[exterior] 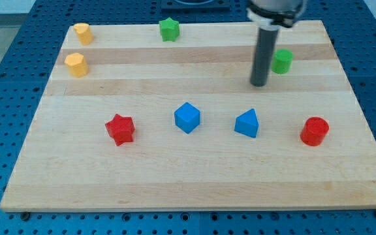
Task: Push the green circle to the top right side of the board
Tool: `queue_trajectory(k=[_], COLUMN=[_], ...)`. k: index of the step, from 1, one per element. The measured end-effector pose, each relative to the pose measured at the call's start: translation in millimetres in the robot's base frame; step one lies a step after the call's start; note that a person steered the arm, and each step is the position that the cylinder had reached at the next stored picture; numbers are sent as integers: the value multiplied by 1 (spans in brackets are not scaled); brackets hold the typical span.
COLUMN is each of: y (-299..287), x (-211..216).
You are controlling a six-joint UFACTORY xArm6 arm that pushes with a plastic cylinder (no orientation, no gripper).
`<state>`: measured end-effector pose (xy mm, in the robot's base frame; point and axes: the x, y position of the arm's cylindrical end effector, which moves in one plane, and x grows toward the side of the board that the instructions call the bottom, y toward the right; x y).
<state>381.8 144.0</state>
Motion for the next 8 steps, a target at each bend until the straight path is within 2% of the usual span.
queue_trajectory(k=[1, 2, 4, 6, 7, 8], y=[39, 41, 67, 68, 92, 121], x=[-32, -81, -99, -146, -138, -105])
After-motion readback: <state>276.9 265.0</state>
